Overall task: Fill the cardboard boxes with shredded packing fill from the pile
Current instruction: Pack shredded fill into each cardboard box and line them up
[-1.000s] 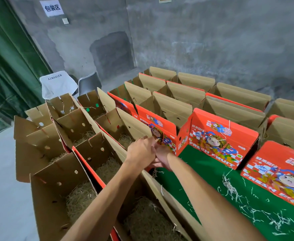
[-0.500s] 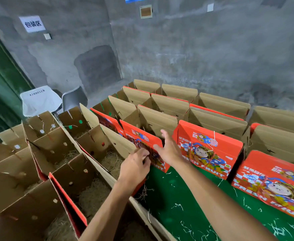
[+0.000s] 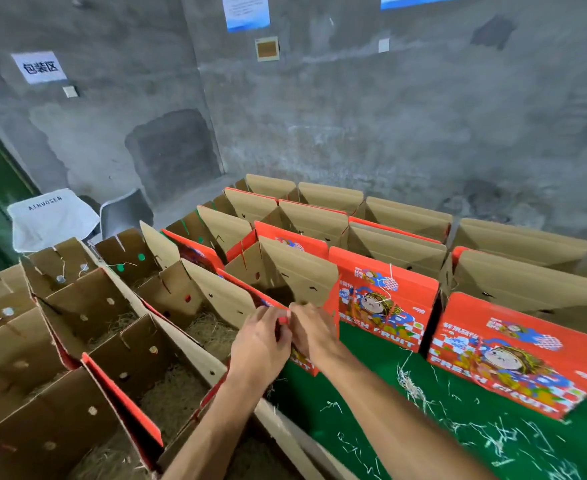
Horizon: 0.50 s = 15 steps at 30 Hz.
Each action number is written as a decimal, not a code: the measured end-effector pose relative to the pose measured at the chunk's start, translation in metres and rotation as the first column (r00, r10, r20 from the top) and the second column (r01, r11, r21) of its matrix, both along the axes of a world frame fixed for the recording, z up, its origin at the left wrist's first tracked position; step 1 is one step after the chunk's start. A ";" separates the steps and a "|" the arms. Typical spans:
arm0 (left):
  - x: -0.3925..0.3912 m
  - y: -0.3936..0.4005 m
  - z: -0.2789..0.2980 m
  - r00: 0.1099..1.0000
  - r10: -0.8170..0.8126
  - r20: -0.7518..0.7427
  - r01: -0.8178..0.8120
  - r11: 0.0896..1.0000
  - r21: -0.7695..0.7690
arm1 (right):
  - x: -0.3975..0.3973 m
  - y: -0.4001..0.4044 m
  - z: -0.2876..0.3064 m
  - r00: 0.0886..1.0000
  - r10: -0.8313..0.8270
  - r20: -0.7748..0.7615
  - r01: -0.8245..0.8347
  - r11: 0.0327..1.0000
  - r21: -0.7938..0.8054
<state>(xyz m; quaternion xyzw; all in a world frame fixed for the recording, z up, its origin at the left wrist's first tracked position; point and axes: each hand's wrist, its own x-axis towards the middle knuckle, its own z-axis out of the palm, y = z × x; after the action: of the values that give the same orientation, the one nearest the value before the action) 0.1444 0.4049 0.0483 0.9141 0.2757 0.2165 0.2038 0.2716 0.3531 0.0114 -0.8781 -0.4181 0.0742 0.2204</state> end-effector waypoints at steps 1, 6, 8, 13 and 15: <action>0.001 -0.010 -0.001 1.000 -0.024 0.012 0.024 1.000 0.010 | -0.006 -0.013 0.001 1.000 -0.010 -0.013 0.009 1.000 -0.011; 0.005 -0.071 -0.007 0.988 -0.128 0.081 0.123 0.990 0.065 | -0.029 -0.090 0.004 0.984 -0.054 -0.168 0.055 0.998 0.003; 0.011 -0.102 -0.006 0.980 -0.188 0.059 0.184 0.981 0.069 | -0.033 -0.137 0.001 0.981 -0.174 -0.088 0.175 0.985 0.004; 0.021 -0.188 -0.011 0.928 -0.373 -0.004 0.371 0.922 0.113 | -0.050 -0.261 0.014 0.952 -0.298 -0.070 0.294 0.954 -0.055; 0.021 -0.227 -0.015 0.899 -0.437 -0.006 0.435 0.891 0.129 | -0.058 -0.314 0.021 0.947 -0.322 -0.007 0.318 0.937 -0.142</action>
<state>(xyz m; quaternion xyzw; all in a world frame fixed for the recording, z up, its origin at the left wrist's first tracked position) 0.1656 0.1777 0.0332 0.9612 0.0471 0.1927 0.1918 0.2132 0.0392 0.0324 -0.9464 -0.2600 0.0798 0.1741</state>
